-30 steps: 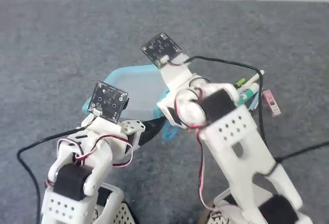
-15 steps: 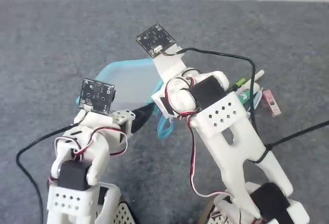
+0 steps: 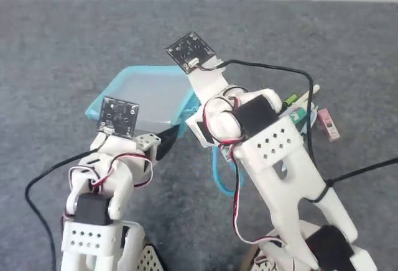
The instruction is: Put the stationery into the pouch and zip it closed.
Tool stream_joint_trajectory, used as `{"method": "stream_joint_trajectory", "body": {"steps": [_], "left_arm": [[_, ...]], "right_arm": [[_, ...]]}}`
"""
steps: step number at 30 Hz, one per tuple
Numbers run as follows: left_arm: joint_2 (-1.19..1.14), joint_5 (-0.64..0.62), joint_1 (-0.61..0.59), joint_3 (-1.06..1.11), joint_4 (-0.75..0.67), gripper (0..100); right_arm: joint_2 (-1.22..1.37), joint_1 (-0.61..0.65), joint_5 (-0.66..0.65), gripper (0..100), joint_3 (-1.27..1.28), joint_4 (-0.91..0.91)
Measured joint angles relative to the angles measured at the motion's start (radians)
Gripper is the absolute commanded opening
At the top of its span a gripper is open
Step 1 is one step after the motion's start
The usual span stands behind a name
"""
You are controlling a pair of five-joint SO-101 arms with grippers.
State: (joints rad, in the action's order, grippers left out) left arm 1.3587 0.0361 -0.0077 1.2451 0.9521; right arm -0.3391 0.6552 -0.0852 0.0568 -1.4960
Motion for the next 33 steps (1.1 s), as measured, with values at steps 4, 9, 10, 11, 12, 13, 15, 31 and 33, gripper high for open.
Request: {"method": "stream_joint_trajectory", "body": {"steps": [4, 9, 10, 11, 12, 13, 15, 31, 33], "left_arm": [[0.0, 0.0, -0.035, 0.0, 0.0, 32], [0.0, 0.0, -0.044, 0.0, 0.0, 32], [0.0, 0.0, -0.044, 0.0, 0.0, 32], [0.0, 0.0, -0.044, 0.0, 0.0, 32], [0.0, 0.0, -0.044, 0.0, 0.0, 32], [0.0, 0.0, -0.044, 0.0, 0.0, 32], [0.0, 0.0, -0.044, 0.0, 0.0, 32], [-0.009, 0.003, -0.052, 0.043, -0.048, 32], [-0.009, 0.003, -0.048, 0.044, -0.048, 32]], "right_arm": [[-0.005, 0.0, 0.0, 0.6, 0.002, 0.0], [-0.006, -0.002, -0.014, 0.6, 0.014, 0.0], [-0.006, -0.008, -0.015, 0.6, 0.014, 0.0], [-0.006, -0.018, -0.018, 0.6, 0.014, 0.0], [-0.006, -0.031, -0.018, 0.6, 0.014, 0.0], [-0.006, -0.043, -0.02, 0.6, 0.014, 0.0], [-0.006, -0.063, -0.032, 0.6, 0.014, 0.0], [-0.181, -0.015, -0.092, 0.6, 0.006, -0.091], [-0.183, 0.026, -0.092, 0.6, 0.006, -0.091]]}}
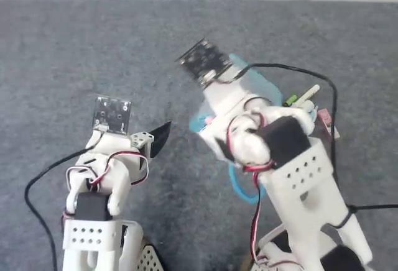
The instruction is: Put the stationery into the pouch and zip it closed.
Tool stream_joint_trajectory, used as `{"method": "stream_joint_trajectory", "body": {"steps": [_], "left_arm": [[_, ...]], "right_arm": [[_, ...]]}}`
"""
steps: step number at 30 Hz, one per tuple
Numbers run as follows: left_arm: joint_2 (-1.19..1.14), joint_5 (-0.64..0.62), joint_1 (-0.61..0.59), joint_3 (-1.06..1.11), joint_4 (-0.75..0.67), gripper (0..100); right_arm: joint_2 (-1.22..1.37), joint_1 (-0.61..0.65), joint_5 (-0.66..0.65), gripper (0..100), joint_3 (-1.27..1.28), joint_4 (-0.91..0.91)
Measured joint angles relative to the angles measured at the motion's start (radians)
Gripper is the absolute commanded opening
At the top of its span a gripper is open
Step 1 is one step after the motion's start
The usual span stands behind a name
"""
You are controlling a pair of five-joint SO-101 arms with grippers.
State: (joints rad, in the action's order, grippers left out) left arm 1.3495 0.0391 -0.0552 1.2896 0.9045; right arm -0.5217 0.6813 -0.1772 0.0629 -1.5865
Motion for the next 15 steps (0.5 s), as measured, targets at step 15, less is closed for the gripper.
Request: {"method": "stream_joint_trajectory", "body": {"steps": [15], "left_arm": [[0.051, 0.003, -0.006, -0.071, 0.121, 36]], "right_arm": [[-0.002, -0.06, -0.031, 0.6, 0.138, 0.055]]}}
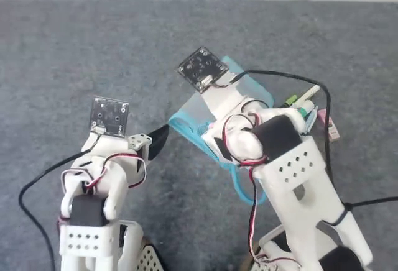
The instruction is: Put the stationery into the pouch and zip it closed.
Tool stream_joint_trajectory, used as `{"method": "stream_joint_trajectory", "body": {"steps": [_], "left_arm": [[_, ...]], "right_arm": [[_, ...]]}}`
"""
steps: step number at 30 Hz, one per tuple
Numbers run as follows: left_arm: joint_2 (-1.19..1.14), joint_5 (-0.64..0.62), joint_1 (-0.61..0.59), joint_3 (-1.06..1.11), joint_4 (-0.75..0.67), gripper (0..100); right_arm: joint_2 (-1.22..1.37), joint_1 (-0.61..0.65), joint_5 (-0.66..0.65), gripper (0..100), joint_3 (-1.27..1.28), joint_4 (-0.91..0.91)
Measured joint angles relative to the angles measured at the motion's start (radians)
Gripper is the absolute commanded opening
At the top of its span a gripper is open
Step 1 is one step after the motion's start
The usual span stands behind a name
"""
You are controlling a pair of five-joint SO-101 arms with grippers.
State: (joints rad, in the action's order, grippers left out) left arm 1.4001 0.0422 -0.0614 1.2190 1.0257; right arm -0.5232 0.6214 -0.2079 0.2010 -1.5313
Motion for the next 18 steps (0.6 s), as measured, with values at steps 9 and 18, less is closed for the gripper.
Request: {"method": "stream_joint_trajectory", "body": {"steps": [9, 18], "left_arm": [[0.158, 0.002, 0.0, 0.0, 0.069, 36], [0.178, 0.066, 0.023, 0.023, 0.063, 38]], "right_arm": [[0.0, 0.023, 0.0, 0.6, 0.006, 0.008], [0.0, 0.023, -0.025, 0.6, -0.058, -0.034]]}}
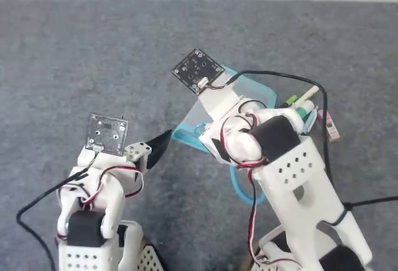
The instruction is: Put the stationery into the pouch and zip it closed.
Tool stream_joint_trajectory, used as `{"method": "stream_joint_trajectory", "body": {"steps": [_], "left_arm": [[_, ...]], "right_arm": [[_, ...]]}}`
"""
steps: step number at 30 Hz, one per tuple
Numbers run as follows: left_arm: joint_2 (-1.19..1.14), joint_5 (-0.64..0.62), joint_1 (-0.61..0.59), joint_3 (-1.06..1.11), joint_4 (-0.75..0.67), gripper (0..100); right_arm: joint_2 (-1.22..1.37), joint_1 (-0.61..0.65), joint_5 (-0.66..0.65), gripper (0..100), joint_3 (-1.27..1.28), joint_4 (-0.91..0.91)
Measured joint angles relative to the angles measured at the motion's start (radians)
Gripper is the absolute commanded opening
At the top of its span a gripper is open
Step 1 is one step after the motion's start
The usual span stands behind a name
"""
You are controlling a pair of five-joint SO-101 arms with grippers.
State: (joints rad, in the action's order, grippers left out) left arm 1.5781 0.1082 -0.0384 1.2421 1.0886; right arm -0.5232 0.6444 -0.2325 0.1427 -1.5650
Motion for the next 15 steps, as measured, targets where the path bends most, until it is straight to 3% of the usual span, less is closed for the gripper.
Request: {"method": "stream_joint_trajectory", "body": {"steps": [15], "left_arm": [[-0.143, 0.018, 0.055, 0.002, -0.077, 38]], "right_arm": [[0.092, 0.077, -0.011, 0.6, -0.109, -0.087]]}}
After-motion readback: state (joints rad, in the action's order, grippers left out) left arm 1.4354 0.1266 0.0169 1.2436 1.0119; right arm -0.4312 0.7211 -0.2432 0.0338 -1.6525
